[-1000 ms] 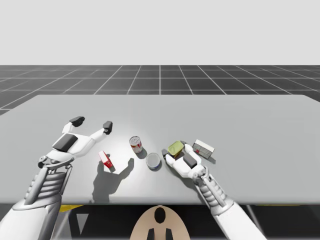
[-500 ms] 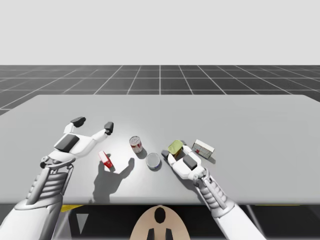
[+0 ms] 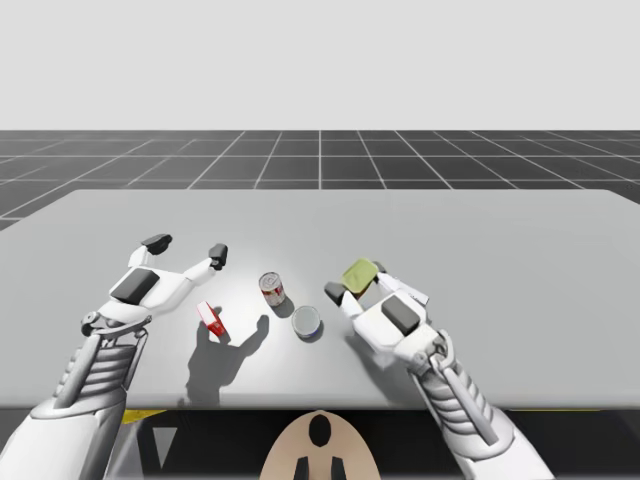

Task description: Lift the meat can off the table.

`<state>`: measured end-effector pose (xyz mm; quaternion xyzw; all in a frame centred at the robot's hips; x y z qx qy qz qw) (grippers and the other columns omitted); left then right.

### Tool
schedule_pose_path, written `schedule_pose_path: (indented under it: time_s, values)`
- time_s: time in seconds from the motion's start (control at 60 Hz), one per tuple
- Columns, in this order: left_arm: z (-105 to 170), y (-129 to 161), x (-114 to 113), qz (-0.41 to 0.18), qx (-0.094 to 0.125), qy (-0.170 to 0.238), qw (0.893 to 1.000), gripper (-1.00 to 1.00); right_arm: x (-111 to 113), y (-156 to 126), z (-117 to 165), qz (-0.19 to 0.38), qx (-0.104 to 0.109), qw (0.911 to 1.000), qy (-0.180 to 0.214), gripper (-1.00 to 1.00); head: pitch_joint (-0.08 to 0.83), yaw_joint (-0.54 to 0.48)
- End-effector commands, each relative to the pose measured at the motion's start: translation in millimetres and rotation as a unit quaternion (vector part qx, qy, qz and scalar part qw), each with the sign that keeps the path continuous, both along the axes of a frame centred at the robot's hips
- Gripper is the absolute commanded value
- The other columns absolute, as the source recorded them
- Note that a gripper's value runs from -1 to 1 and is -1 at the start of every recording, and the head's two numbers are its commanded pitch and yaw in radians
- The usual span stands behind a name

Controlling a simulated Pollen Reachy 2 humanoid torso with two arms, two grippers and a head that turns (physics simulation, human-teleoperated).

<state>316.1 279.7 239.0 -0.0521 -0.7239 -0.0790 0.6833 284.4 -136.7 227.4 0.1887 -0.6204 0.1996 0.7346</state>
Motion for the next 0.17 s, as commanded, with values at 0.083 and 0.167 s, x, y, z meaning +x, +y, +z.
schedule_pose_path:
  time_s: [0.083,0.167]
  values:
    - [0,0,1,0.0,0.0,0.0,1.0,-1.0,-6,-6,105,0.003,0.027,0.9911,-0.131,0.99,0.364,-0.16]
    - [0,0,1,0.0,0.0,0.001,1.0,-1.0,-14,-9,131,-0.001,0.027,0.9859,-0.165,1.0,0.362,-0.17]
